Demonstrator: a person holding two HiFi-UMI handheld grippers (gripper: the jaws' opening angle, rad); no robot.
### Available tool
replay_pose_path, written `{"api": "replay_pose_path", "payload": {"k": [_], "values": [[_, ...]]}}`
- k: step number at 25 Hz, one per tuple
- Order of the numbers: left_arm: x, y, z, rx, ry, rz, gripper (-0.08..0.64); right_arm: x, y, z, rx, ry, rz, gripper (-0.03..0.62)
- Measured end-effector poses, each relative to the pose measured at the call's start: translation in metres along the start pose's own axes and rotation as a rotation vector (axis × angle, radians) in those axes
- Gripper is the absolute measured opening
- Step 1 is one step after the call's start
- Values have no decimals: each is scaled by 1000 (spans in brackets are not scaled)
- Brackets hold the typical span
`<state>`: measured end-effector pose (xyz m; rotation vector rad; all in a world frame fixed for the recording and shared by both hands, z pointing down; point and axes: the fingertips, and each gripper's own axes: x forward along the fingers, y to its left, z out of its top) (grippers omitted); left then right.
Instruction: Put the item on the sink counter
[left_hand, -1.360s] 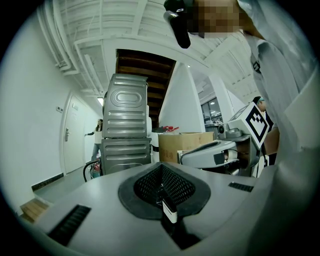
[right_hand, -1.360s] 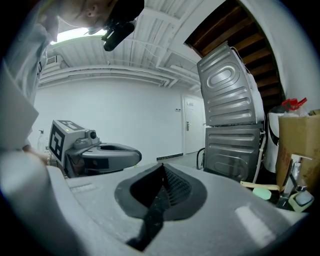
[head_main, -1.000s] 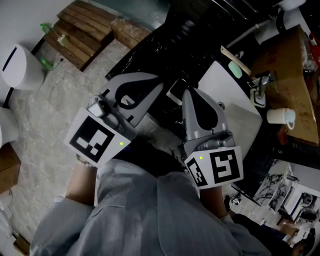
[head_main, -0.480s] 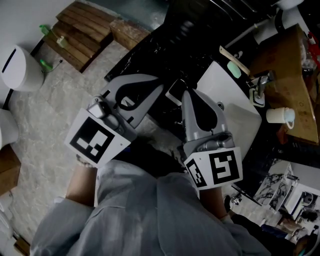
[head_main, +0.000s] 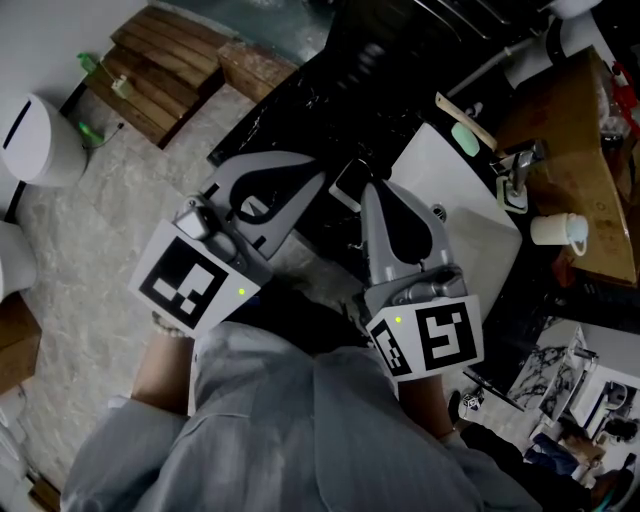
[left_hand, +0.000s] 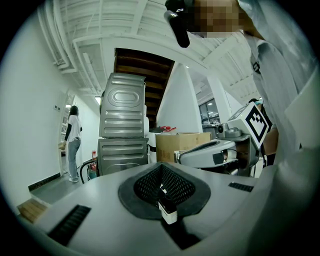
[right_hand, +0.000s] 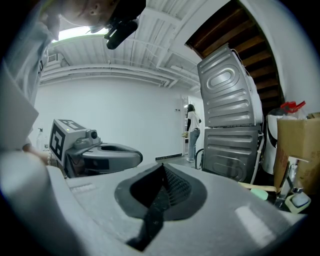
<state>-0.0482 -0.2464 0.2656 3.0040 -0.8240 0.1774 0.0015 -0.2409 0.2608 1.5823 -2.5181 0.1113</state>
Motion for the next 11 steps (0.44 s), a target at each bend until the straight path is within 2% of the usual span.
{"api": "replay_pose_path", "payload": {"k": [11], "values": [[-1,-3,0,1,-3,-5,6,-3,1,0,-2,-1,-5,-3]]}}
